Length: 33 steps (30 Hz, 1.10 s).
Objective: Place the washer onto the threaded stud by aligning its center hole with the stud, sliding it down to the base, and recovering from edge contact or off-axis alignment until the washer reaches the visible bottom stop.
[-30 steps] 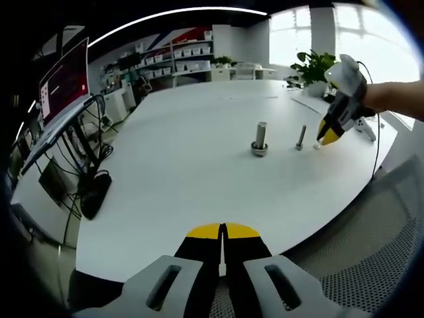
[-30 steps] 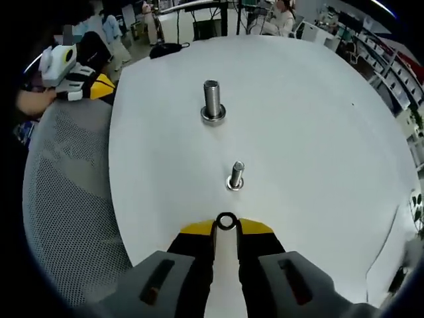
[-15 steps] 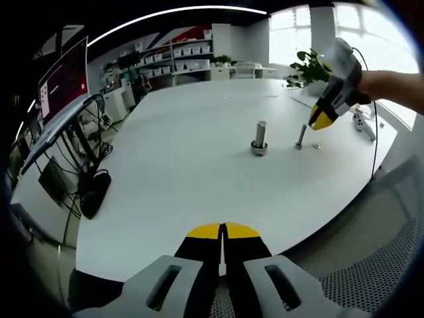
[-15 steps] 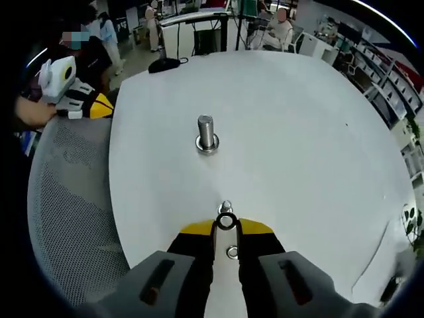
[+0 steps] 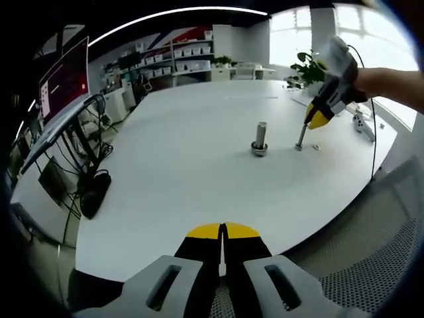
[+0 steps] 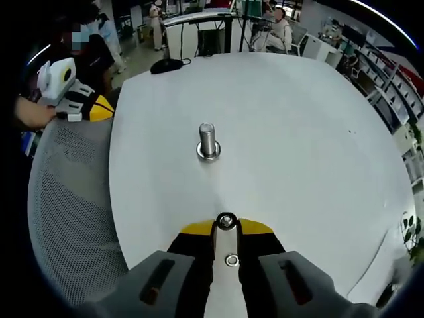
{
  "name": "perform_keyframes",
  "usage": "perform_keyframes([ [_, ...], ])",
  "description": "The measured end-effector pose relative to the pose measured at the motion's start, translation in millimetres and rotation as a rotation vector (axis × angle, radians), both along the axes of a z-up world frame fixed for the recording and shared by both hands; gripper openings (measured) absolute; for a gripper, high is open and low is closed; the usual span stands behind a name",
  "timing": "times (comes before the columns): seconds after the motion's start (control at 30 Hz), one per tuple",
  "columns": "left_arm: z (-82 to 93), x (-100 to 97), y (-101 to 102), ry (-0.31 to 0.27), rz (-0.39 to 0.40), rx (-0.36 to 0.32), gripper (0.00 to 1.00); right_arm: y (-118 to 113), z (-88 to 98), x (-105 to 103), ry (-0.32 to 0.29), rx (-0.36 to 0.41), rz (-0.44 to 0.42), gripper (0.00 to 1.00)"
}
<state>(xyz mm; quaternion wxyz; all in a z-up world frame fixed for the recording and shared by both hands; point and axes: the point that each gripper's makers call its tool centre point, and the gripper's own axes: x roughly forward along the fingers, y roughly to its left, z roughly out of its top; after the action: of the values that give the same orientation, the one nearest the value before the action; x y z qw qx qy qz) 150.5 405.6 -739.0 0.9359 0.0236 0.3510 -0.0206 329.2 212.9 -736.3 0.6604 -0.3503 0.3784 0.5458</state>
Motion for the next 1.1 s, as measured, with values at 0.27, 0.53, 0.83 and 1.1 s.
perform_keyframes([
  [0.27,1.1,0.4,0.0,-0.006,0.002,-0.003,0.0,1.8,-3.9,2.1,-0.006,-0.015,0.002,0.14],
  [0.53,1.0,0.9,0.2,-0.009,0.004,-0.004,0.0,2.5,-7.7,1.3,0.003,-0.028,0.004,0.14],
  [0.83,1.2,0.9,0.5,-0.01,0.006,-0.005,0.0,2.4,-18.4,1.9,0.0,-0.054,0.009,0.14],
  [1.1,2.0,1.3,0.5,-0.015,0.007,-0.008,0.0,2.4,-30.2,2.8,0.008,-0.077,0.007,0.14],
])
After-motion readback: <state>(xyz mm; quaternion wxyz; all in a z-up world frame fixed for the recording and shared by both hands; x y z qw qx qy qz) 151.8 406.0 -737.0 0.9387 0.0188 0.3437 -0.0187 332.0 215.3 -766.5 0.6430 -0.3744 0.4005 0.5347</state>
